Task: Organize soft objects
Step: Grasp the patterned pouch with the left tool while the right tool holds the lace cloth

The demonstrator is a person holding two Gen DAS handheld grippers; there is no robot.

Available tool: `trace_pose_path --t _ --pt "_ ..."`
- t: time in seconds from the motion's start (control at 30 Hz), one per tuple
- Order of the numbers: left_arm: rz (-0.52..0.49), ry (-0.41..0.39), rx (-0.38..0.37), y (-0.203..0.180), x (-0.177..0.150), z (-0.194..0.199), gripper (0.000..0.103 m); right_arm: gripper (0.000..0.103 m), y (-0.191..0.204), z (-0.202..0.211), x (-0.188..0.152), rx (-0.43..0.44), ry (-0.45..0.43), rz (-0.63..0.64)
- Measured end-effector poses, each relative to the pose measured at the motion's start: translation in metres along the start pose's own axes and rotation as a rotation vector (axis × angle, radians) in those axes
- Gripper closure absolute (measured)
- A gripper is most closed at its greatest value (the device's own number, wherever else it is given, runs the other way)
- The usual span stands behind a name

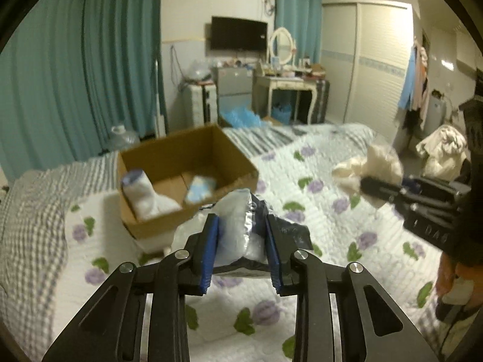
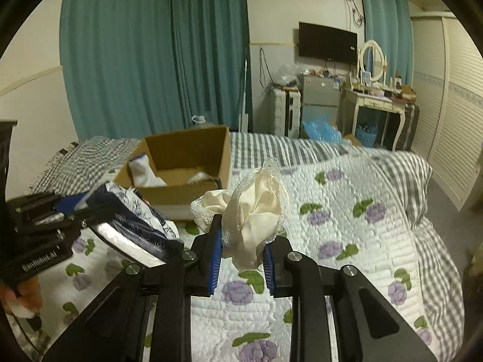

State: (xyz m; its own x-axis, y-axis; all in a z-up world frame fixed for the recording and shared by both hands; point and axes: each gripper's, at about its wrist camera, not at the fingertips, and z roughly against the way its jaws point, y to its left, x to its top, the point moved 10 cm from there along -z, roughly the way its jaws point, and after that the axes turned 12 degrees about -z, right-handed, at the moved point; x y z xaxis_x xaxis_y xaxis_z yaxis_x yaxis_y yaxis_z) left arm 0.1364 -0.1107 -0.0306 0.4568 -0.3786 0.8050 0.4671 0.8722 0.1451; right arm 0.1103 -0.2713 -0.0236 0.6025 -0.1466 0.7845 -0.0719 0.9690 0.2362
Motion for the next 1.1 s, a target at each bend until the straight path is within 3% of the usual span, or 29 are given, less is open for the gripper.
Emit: trace_pose_path --t 0.23,0.43,0.53,0.63,0.7,0.77,1.03,1.1 --pt "-0.013 -0.065 0.082 0.036 0.063 0.006 0.074 0.080 0.028 -0.018 0.043 0.048 -0.029 0.046" --pt "0.012 -0.085 0.141 0.085 0.103 -0.040 0.073 0.080 0.044 -0.068 0.082 0.070 -0.037 0.067" --pt "0.026 -0.061 0.146 0.106 0.101 -0.083 0.064 0.080 0.046 -0.101 0.090 0.079 -0.022 0.070" --pt "0.027 -0.021 0.154 0.123 0.089 -0.121 0.062 0.080 0.047 -0.137 0.092 0.082 0.008 0.073" --pt "0.032 0.001 0.175 0.137 0.080 -0.142 0.043 0.080 0.048 -0.157 0.091 0.090 0.028 0.076" --pt "0.034 0.011 0.189 0.145 0.072 -0.152 0.030 0.080 0.049 -0.175 0.090 0.093 0.044 0.085" --pt "0.053 -0.018 0.265 0.176 0.054 -0.146 0.028 0.080 0.075 -0.226 0.092 0.161 0.097 0.091" --pt "0.058 -0.039 0.281 0.179 0.052 -0.134 0.017 0.064 0.078 -0.232 0.091 0.155 0.126 0.071"
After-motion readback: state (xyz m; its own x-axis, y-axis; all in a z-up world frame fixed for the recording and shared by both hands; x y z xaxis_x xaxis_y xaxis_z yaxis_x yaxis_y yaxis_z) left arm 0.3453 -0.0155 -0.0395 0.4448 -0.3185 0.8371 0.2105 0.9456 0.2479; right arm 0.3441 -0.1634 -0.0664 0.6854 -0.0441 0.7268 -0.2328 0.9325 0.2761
